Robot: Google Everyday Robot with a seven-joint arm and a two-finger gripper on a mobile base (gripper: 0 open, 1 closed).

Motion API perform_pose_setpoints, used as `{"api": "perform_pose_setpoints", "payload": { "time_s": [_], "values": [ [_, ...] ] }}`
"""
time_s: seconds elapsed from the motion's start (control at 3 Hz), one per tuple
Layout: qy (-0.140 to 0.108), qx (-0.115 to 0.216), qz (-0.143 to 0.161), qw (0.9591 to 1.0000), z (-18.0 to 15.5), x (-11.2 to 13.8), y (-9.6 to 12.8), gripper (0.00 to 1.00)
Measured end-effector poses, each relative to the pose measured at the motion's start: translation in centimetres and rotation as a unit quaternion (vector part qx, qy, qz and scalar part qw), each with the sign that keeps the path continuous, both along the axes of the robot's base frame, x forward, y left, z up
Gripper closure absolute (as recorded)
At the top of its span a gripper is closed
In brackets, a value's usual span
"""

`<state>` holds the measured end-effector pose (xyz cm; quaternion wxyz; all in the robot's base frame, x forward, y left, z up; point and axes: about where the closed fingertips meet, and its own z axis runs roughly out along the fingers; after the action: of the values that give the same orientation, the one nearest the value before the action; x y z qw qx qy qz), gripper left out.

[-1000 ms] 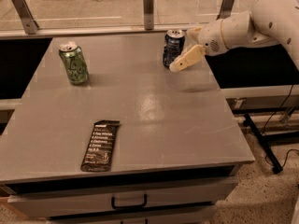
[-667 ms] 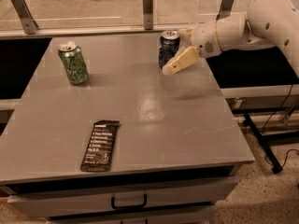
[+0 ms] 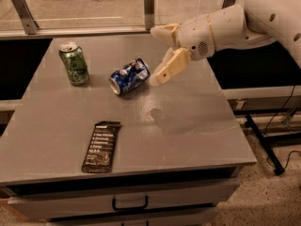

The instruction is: Knock pepsi can over

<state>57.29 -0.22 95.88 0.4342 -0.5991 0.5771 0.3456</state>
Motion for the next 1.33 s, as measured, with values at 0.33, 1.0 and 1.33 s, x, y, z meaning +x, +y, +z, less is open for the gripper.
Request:
{"api": "perform_pose_setpoints", "payload": {
  "time_s": [0.33, 1.0, 1.33],
  "values": [
    [-0.007, -0.006, 0.006, 0.9999, 0.9, -1.7, -0.4, 0.0],
    [-0.091, -0.081, -0.097, 0.9878, 4.6, 2.3, -9.3, 0.0],
    [-0.157, -0.147, -0.182, 0.9595, 8.5, 4.2, -13.9, 0.0]
  ]
}}
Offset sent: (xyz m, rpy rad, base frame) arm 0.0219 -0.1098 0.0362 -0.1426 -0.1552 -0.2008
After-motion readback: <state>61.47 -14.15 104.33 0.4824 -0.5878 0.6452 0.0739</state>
